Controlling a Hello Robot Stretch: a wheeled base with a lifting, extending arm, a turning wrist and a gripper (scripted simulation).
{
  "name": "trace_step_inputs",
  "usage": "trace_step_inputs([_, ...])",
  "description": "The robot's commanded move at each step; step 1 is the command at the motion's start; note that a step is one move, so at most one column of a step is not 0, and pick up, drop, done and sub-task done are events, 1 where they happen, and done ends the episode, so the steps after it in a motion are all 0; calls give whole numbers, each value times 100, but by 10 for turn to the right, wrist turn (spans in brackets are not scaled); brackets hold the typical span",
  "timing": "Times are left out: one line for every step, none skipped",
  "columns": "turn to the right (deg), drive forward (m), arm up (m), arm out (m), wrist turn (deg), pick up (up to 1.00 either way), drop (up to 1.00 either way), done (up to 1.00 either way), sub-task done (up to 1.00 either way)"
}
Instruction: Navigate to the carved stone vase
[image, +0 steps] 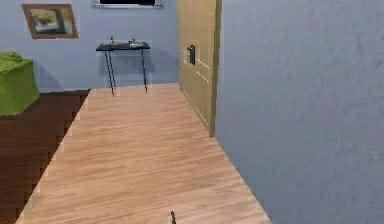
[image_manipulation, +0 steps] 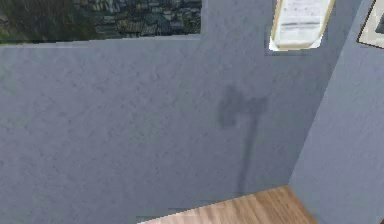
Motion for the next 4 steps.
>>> trace_step_inputs([30,0,0,0,0,0,0,0,0])
trace_step_inputs([450,0,0,0,0,0,0,0,0])
trace_step_inputs([270,0,0,0,0,0,0,0,0])
trace_step_inputs([0,20,0,0,0,0,0,0,0])
